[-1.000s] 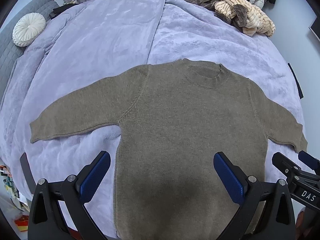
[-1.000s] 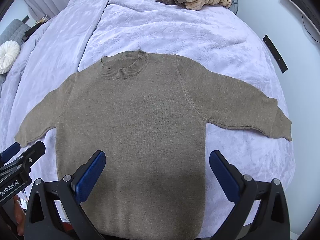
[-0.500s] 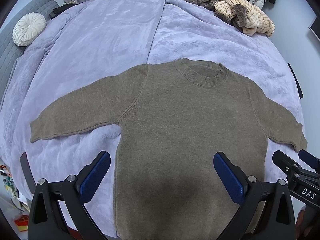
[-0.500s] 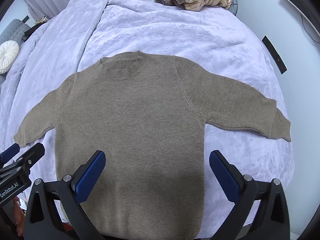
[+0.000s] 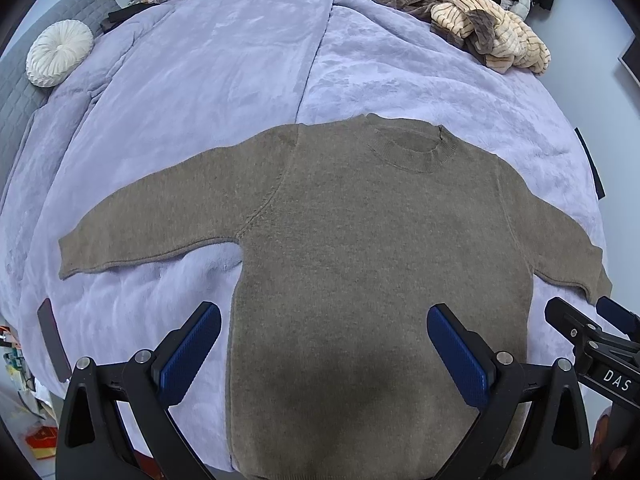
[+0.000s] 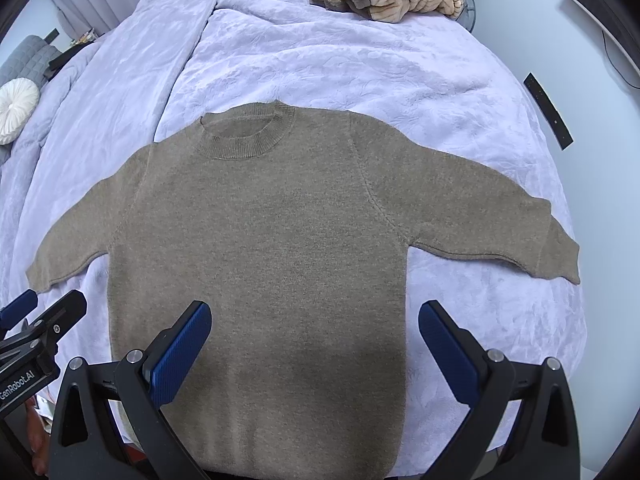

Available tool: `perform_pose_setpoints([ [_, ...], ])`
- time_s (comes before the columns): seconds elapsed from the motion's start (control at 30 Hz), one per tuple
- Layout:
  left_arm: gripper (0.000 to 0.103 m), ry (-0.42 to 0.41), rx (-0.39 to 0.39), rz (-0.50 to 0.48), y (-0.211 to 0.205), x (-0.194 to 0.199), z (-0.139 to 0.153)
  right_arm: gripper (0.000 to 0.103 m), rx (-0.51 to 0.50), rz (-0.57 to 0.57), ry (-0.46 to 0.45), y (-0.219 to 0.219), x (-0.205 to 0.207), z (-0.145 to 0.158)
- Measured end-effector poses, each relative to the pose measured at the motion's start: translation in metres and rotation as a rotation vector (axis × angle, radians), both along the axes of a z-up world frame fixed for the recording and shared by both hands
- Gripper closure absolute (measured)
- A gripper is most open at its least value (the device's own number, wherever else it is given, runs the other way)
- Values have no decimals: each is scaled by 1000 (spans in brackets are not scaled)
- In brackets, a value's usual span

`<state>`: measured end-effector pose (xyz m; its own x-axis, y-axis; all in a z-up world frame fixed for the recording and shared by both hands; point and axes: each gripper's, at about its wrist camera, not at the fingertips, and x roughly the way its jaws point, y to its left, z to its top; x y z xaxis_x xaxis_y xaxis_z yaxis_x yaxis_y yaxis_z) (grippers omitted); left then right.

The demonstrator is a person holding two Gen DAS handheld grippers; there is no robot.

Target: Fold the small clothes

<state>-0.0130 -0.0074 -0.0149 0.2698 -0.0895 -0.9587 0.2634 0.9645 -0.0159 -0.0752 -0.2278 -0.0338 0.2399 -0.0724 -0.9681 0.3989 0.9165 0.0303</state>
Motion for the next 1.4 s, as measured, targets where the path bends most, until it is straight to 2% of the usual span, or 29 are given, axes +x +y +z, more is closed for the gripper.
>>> perform_pose_setpoints([
  [0.4,0,-9,-12,-17,15,18,-14,0,-3,15,14,-3,15,-10],
  [0.6,0,57,-28,-9,19,32,-49,0,16,20,30,-6,26,-36],
  [0.93,0,107,1,7,16,44,-96,0,25,15,37,-15,39,-77],
  [1.4,0,101,-54,17,14,53,-109,0,22,18,46,-18,55,-97],
])
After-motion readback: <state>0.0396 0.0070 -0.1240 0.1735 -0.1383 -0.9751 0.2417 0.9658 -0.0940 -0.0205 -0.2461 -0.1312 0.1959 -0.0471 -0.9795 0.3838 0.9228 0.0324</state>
